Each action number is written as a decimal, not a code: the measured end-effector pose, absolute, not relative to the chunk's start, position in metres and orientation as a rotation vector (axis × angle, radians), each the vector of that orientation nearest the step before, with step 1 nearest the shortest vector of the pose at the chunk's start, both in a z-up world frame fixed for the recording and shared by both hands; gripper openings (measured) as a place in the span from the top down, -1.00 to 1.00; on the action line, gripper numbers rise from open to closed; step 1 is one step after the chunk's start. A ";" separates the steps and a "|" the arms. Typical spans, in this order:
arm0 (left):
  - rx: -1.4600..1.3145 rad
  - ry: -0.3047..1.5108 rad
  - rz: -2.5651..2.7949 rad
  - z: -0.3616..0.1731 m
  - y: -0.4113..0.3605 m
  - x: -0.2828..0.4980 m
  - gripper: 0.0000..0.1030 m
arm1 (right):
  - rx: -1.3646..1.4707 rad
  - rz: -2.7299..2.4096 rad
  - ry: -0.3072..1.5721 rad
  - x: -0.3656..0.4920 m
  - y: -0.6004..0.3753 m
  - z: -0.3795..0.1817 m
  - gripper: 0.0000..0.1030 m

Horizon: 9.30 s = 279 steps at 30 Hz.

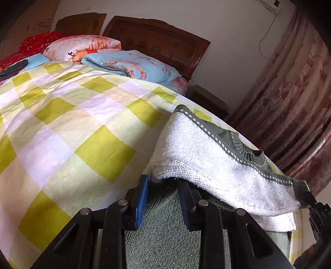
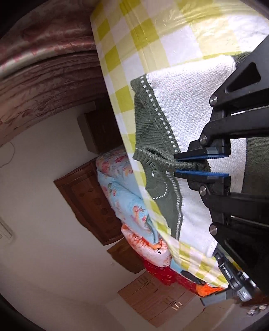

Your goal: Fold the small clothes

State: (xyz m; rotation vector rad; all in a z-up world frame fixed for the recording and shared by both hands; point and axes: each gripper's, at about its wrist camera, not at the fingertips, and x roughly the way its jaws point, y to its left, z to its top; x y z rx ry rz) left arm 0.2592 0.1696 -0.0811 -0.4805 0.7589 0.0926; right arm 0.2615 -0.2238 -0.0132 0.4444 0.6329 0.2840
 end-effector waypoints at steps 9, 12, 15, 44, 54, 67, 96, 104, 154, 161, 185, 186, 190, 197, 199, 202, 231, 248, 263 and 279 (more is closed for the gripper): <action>-0.505 0.757 0.102 -0.083 0.174 0.258 0.43 | 0.440 0.185 0.717 0.249 -0.239 -0.046 -1.00; -0.519 0.760 0.108 -0.084 0.177 0.259 0.39 | 0.476 0.156 0.736 0.248 -0.246 -0.053 -1.00; -0.528 0.764 0.109 -0.085 0.178 0.259 0.36 | 0.436 0.088 0.751 0.245 -0.249 -0.053 -1.00; -0.593 0.318 0.171 -0.010 0.202 0.207 0.32 | -0.074 0.146 0.822 0.260 -0.161 -0.056 -1.00; -0.695 0.947 -0.349 -0.037 0.141 0.430 0.28 | -0.051 0.157 0.821 0.261 -0.161 -0.055 -1.00; -0.341 1.019 0.053 -0.069 0.132 0.465 0.95 | -0.015 0.190 0.819 0.261 -0.166 -0.055 -1.00; -0.298 1.024 -0.099 -0.070 0.124 0.452 0.90 | -0.001 0.200 0.818 0.260 -0.166 -0.055 -1.00; -0.233 0.929 -0.142 -0.034 0.084 0.399 0.85 | 0.000 0.200 0.818 0.260 -0.167 -0.055 -1.00; -0.125 0.825 -0.293 -0.062 0.026 0.315 0.75 | 0.545 0.277 0.894 0.384 -0.230 -0.026 -1.00; -0.116 0.825 -0.289 -0.062 0.024 0.315 0.75 | -0.030 0.227 0.879 0.297 -0.163 -0.031 -1.00; -0.112 0.822 -0.285 -0.062 0.023 0.314 0.75 | -0.081 0.263 0.841 0.269 -0.166 -0.057 -1.00; -0.117 0.824 -0.288 -0.062 0.024 0.315 0.75 | -0.069 0.257 0.836 0.266 -0.169 -0.056 -1.00; -0.146 0.829 -0.286 -0.052 0.037 0.308 0.74 | -0.031 0.267 0.832 0.267 -0.170 -0.056 -1.00; -0.242 0.822 -0.090 -0.062 0.111 0.293 0.60 | 0.101 0.295 0.801 0.268 -0.188 -0.052 -1.00; -0.347 0.818 -0.120 -0.065 0.128 0.294 0.59 | 0.113 0.260 0.811 0.270 -0.190 -0.054 -1.00; -0.326 0.814 -0.106 -0.065 0.125 0.294 0.58 | 0.129 0.225 0.834 0.275 -0.193 -0.057 -1.00; -0.288 0.872 -0.246 -0.071 0.092 0.229 0.50 | -0.010 0.195 0.916 0.203 -0.167 -0.061 -1.00; -0.324 0.861 -0.267 -0.072 0.099 0.229 0.49 | -0.147 0.189 0.905 0.167 -0.152 -0.057 -1.00; -0.186 0.875 -0.307 -0.059 0.076 0.174 0.49 | -0.057 0.112 0.898 0.141 -0.183 -0.051 -1.00; 0.043 0.874 -0.245 -0.068 0.071 0.132 0.48 | -0.069 0.165 0.969 0.125 -0.193 -0.063 -1.00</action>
